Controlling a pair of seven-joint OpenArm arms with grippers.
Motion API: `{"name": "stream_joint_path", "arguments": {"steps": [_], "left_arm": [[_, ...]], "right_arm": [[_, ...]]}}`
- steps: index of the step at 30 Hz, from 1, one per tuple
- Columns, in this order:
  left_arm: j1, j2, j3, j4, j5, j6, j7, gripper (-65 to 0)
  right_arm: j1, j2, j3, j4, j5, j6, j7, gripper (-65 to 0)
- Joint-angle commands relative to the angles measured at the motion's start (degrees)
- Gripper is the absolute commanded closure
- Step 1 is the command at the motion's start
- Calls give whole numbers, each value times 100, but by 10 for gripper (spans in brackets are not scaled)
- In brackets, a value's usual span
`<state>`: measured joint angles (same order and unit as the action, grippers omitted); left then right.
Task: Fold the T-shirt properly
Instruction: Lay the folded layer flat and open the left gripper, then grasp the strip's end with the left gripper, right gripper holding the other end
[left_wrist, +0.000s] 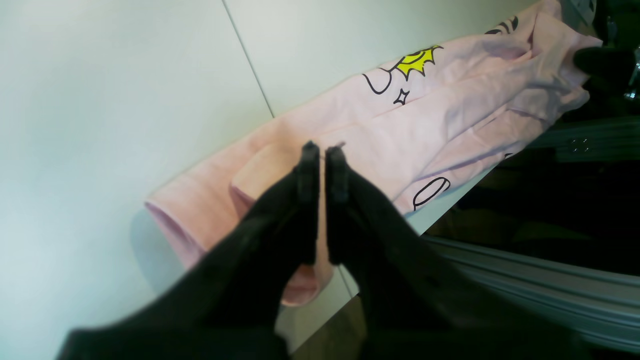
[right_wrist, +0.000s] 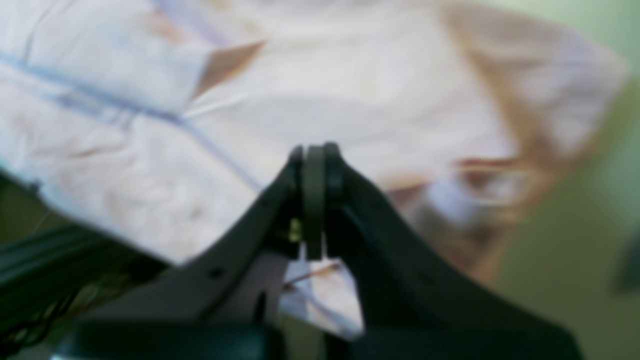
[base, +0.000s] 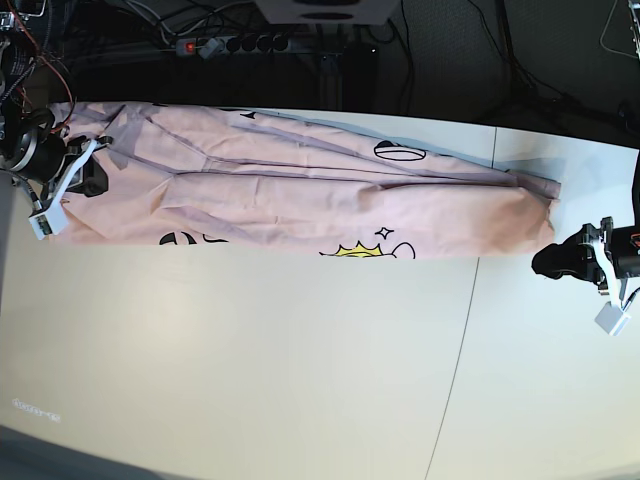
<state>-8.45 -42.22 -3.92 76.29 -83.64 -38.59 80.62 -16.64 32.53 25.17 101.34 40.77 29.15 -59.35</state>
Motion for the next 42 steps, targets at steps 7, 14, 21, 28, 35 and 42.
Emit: {"name": "stream_joint_path", "arguments": {"steps": [7, 14, 21, 28, 35, 42], "left_arm": [[-98, -129, -59, 90, -136, -141, -62, -130], [-24, -138, -59, 90, -136, -141, -62, -141], [234, -367, -61, 90, -136, -141, -62, -339], [402, -588, -59, 46, -136, -141, -62, -405], [407, -588, -59, -68, 50, -141, -62, -464], [442, -380, -59, -68, 811, -141, -192, -464]], "right_arm": [[42, 190, 295, -278, -645, 315, 332, 0], [188, 190, 295, -1331, -905, 256, 835, 0], [201, 190, 295, -1134, -254, 258, 835, 0], [199, 188, 295, -1034, -70, 262, 807, 0], [201, 188, 295, -1034, -66, 262, 793, 0], [201, 188, 295, -1034, -70, 262, 791, 0]]}}
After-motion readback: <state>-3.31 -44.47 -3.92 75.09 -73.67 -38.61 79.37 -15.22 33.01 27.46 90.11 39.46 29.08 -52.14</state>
